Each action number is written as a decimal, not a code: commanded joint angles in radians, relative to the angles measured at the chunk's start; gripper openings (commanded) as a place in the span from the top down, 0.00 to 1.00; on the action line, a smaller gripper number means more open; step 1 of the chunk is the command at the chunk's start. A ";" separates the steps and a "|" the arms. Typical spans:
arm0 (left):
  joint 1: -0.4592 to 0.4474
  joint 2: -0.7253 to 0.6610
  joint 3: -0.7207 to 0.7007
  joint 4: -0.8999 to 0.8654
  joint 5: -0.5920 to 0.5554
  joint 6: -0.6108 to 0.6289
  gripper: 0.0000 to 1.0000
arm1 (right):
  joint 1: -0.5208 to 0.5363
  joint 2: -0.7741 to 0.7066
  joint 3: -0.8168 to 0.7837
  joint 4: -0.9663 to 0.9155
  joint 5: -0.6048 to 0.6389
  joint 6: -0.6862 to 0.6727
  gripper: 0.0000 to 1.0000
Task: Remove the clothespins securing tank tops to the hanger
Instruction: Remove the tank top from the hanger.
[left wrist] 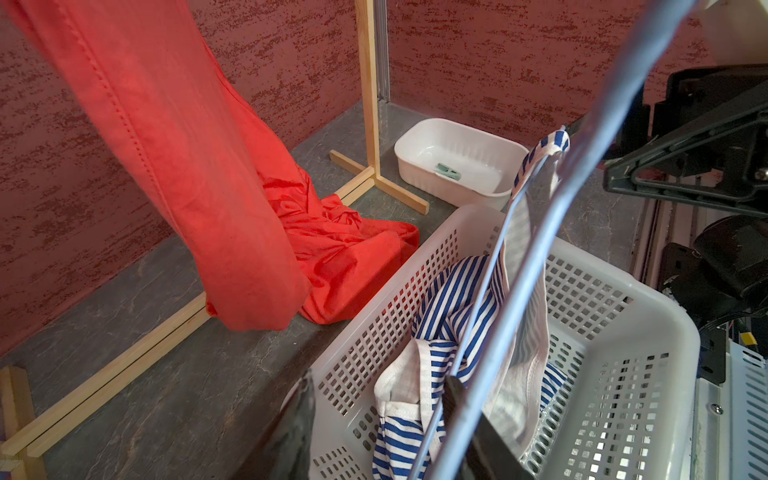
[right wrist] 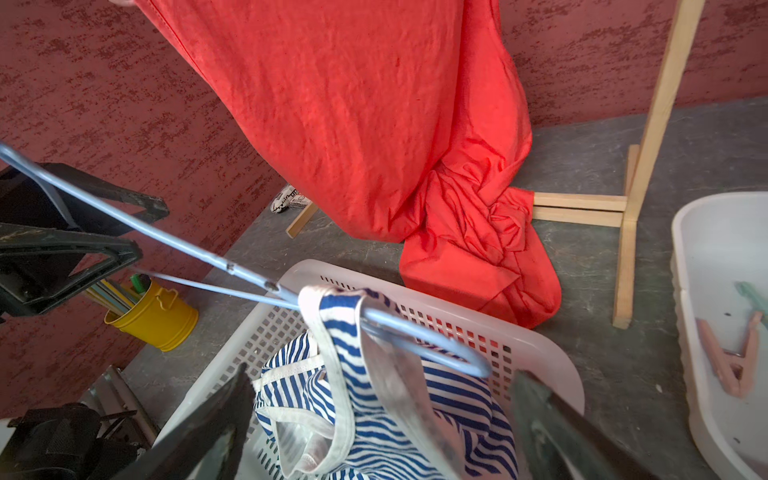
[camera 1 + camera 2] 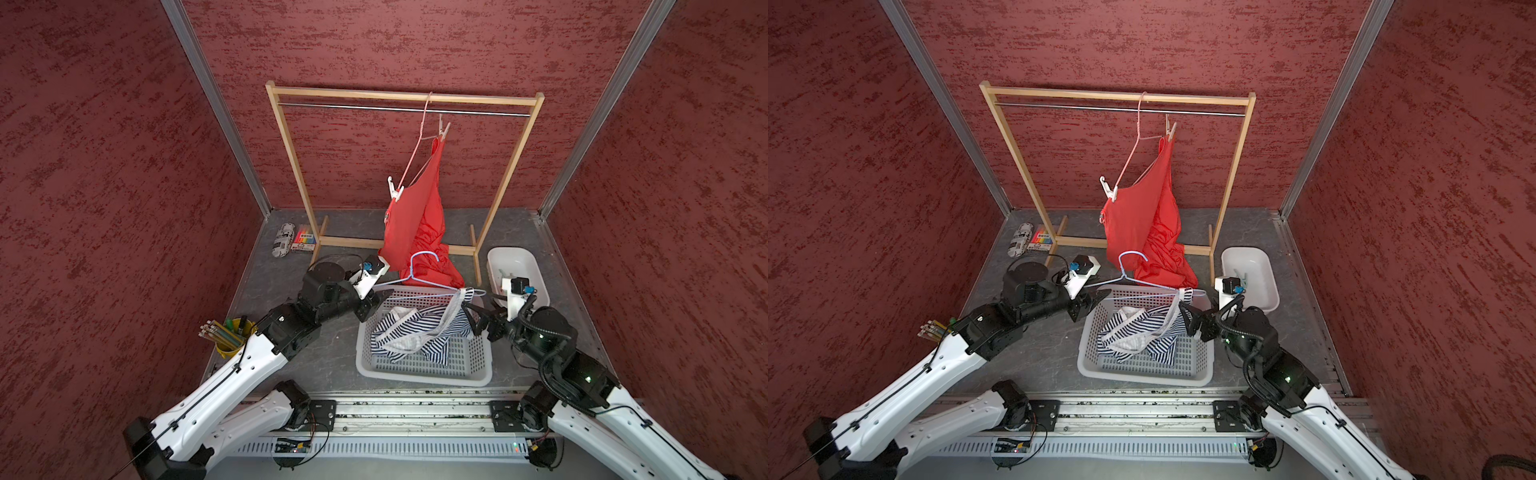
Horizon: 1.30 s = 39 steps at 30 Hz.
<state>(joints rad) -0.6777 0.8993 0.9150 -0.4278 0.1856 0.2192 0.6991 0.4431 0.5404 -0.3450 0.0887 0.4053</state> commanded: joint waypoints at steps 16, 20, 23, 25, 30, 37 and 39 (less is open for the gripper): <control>0.006 0.004 0.093 -0.001 0.066 -0.093 1.00 | 0.094 0.086 -0.109 0.389 0.143 -0.006 0.01; 0.006 0.012 0.090 -0.003 0.055 -0.098 1.00 | 0.184 0.115 -0.101 0.432 0.212 -0.049 0.01; 0.009 0.017 0.088 -0.003 0.040 -0.099 1.00 | 0.202 0.078 -0.113 0.407 0.240 -0.032 0.02; 0.011 0.018 0.088 0.000 0.049 -0.098 1.00 | 0.204 0.063 -0.119 0.366 0.280 -0.009 0.08; 0.020 0.016 0.090 0.010 0.074 -0.096 1.00 | 0.204 0.094 -0.123 0.345 0.341 0.014 0.34; 0.032 0.029 0.085 0.020 0.097 -0.100 1.00 | 0.204 0.161 -0.123 0.411 0.327 -0.008 0.78; 0.033 0.028 0.085 0.020 0.109 -0.101 1.00 | 0.205 0.156 -0.129 0.416 0.339 -0.013 0.94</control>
<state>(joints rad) -0.6533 0.9287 0.9791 -0.4484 0.2630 0.1345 0.8963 0.6098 0.4198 0.0238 0.3904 0.3889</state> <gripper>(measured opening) 0.497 0.098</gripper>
